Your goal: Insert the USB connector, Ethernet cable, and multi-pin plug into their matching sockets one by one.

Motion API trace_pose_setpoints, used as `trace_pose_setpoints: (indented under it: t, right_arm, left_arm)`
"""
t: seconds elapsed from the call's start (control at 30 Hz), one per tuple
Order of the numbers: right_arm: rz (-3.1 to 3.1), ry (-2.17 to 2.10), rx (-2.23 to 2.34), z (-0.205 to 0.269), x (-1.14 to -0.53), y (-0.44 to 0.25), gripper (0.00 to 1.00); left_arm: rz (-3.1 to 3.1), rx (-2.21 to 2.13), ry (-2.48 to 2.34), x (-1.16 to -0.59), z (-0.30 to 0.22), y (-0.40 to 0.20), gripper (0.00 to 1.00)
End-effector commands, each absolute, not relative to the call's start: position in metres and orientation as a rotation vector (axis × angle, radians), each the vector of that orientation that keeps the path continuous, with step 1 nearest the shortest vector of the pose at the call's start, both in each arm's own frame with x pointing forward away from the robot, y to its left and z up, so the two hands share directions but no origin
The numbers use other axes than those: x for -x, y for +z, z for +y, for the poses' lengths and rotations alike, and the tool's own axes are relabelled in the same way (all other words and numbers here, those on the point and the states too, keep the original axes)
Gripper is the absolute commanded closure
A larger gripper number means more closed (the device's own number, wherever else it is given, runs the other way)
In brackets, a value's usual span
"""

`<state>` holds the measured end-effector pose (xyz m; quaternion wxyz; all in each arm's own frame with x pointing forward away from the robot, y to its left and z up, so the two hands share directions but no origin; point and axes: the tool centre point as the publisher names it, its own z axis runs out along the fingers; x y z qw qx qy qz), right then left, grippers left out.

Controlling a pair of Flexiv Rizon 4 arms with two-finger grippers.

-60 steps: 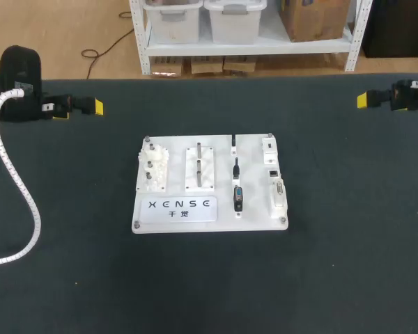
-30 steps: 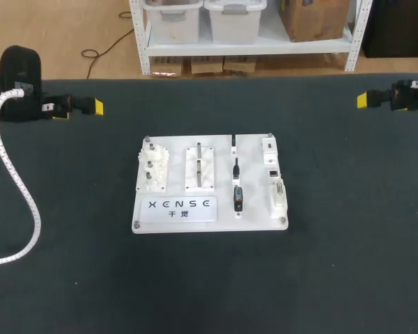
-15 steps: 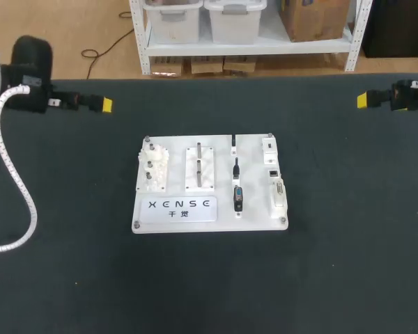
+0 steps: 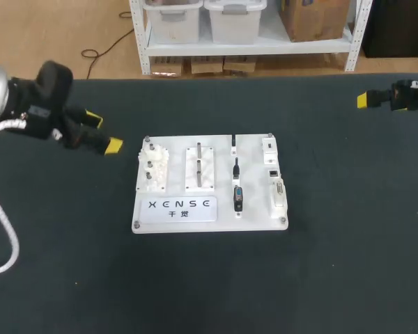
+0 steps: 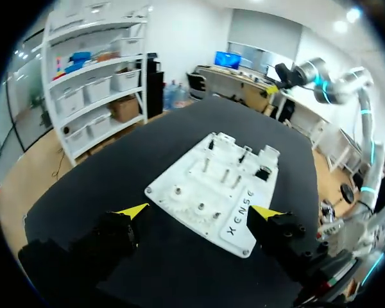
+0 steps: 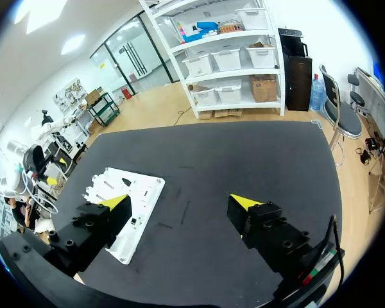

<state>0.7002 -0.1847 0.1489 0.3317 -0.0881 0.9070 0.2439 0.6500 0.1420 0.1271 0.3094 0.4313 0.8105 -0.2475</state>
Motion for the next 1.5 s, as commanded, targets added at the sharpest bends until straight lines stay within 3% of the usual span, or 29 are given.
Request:
trace_pose_setpoints:
  t: [0.03, 1.5]
  right_arm:
    - [2.371, 0.636, 0.23, -0.185, -0.7, 0.149, 0.0]
    - [2.371, 0.636, 0.23, -0.185, -0.7, 0.149, 0.0]
  left_arm:
    - [1.884, -1.601, -0.772, -0.643, 0.149, 0.119, 0.0]
    - [1.995, -1.528, -0.719, -0.638, 0.127, 0.115, 0.0]
